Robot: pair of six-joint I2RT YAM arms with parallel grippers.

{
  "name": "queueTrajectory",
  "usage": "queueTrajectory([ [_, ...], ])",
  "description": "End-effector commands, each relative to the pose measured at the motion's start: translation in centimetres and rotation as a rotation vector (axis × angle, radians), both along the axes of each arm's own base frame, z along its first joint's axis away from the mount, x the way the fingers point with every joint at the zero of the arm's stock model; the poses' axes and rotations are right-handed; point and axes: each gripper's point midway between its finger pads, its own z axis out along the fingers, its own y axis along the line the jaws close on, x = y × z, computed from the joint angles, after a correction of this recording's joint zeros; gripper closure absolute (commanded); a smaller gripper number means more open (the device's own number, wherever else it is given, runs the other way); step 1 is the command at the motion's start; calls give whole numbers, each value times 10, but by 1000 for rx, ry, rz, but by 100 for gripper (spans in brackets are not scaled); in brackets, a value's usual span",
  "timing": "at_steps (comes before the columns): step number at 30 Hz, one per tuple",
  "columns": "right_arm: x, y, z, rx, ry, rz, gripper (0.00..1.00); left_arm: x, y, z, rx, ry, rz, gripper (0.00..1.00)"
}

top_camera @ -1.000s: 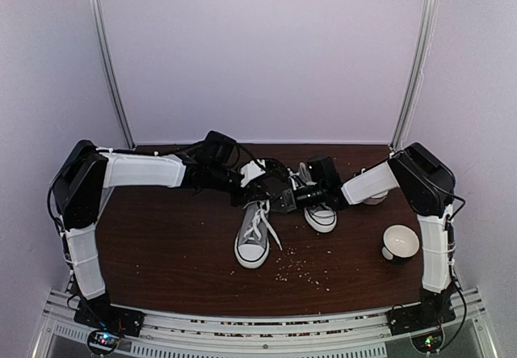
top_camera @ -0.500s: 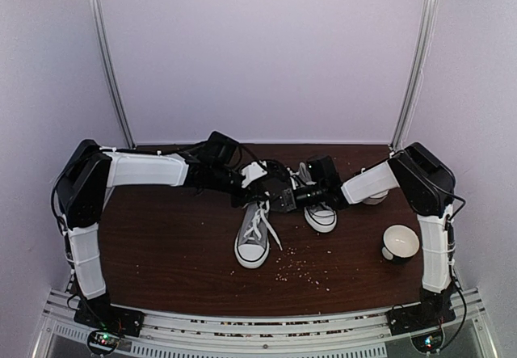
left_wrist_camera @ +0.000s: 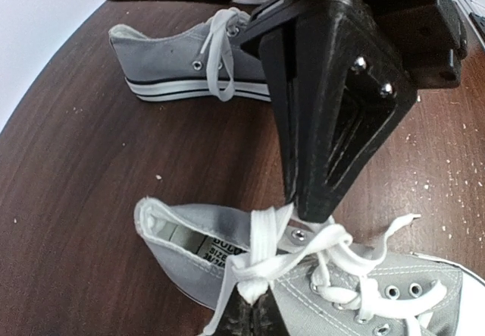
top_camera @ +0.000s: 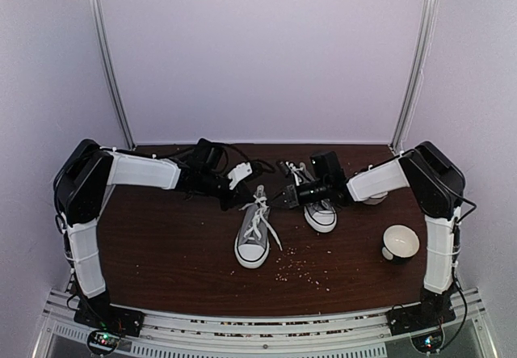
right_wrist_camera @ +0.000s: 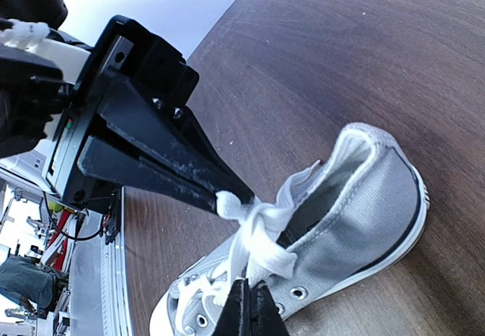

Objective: Tie the shoes
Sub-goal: Tie the loops with the shoelace on the shoe.

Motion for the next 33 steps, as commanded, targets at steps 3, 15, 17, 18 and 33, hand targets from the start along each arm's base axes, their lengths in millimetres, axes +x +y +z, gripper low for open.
queueTrajectory([
  [3, 2, -11, -1, -38, -12, -41, 100, -2, 4, 11, -59, 36, 36, 100],
  [15, -1, -26, -11, -106, -11, -53, 100, -9, 23, 1, -70, 102, 73, 100],
  [17, -1, -26, -10, -111, -15, -46, 100, -8, 25, 0, -71, 108, 79, 100],
  [18, -2, -25, -10, -114, -17, -43, 100, -8, 26, -1, -67, 109, 82, 100],
  [33, -12, -33, -21, -194, -10, -1, 100, 9, 60, -31, 3, 168, 221, 100],
])
